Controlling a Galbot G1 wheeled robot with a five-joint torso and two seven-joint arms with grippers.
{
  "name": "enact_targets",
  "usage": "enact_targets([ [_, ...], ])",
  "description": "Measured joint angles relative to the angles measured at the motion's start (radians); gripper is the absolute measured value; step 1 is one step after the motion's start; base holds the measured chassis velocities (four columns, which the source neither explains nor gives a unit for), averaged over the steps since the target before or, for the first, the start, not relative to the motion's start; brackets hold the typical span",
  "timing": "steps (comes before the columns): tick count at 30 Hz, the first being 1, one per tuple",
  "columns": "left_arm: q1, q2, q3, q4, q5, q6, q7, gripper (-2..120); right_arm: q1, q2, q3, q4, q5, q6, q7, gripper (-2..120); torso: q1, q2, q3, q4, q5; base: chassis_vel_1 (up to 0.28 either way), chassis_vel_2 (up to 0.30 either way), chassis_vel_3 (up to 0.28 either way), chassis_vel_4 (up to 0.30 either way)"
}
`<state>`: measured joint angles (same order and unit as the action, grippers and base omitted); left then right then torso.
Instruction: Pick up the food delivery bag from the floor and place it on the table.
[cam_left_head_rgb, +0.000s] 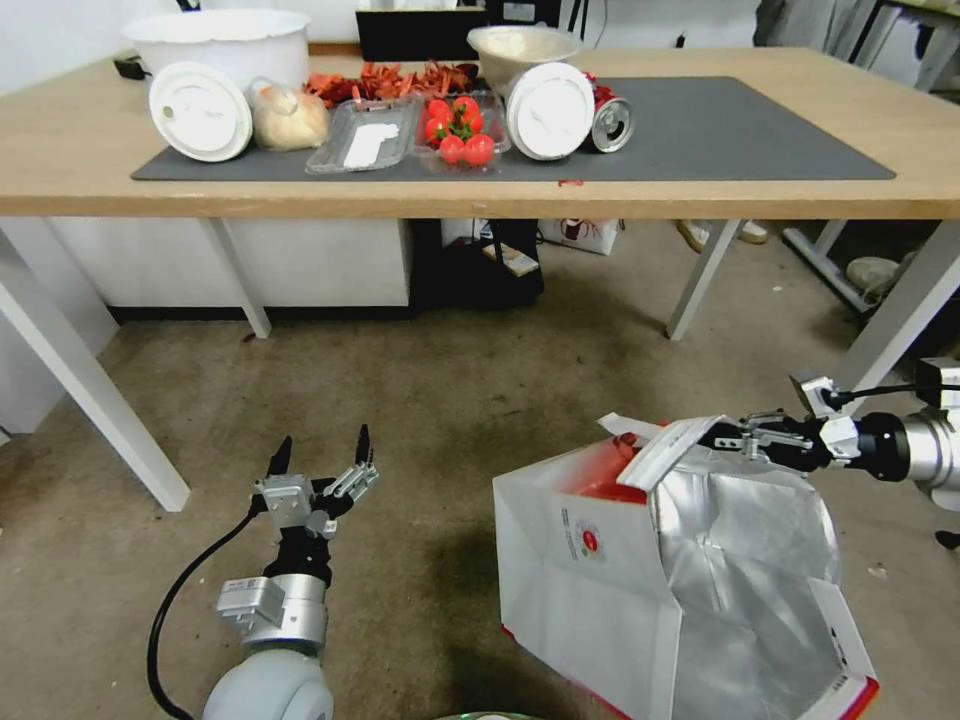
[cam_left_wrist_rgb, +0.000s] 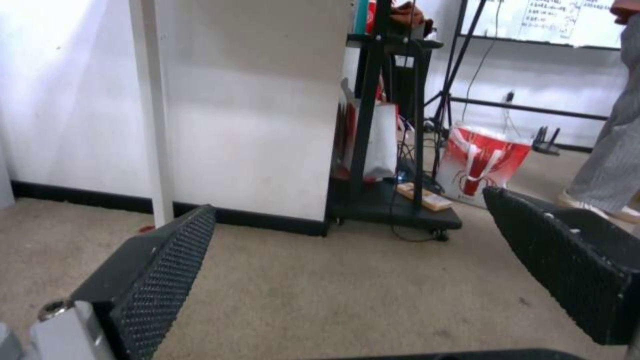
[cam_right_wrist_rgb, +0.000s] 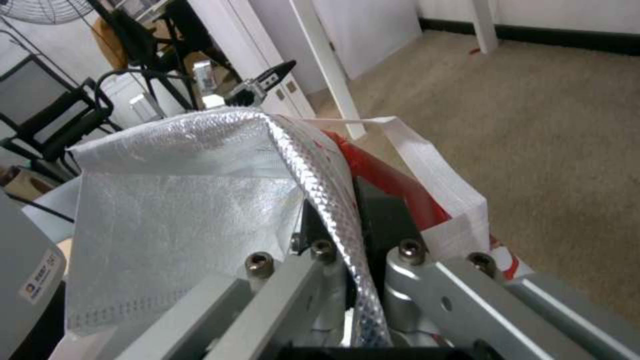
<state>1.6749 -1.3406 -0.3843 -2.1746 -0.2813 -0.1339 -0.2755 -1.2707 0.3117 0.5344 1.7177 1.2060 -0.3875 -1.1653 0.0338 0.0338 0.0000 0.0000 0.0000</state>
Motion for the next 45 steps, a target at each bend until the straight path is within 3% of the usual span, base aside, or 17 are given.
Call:
enact_targets([
  [9, -0.001, 0.001, 0.0, 0.003, -0.01, -0.032, -0.003, 100, -0.008, 0.008, 0.0, 0.011, -0.014, 0.003, -0.007, 0, 0.001, 0.006, 0.004, -0.0001, 0.0, 0.0, 0.0, 0.0, 0.0],
  [27, 0.01, 0.002, -0.005, -0.009, -0.007, -0.032, -0.008, 100, -0.013, 0.021, 0.002, 0.021, -0.026, 0.007, -0.011, 0, 0.006, 0.086, 0.078, -0.0001, 0.0, 0.0, 0.0, 0.0, 0.0],
  [45, 0.009, 0.003, -0.005, -0.008, -0.006, -0.03, -0.007, 100, -0.015, 0.022, 0.003, 0.024, -0.03, 0.007, -0.018, 0, 0.019, 0.156, 0.136, 0.0, 0.0, 0.0, 0.0, 0.0, 0.0],
])
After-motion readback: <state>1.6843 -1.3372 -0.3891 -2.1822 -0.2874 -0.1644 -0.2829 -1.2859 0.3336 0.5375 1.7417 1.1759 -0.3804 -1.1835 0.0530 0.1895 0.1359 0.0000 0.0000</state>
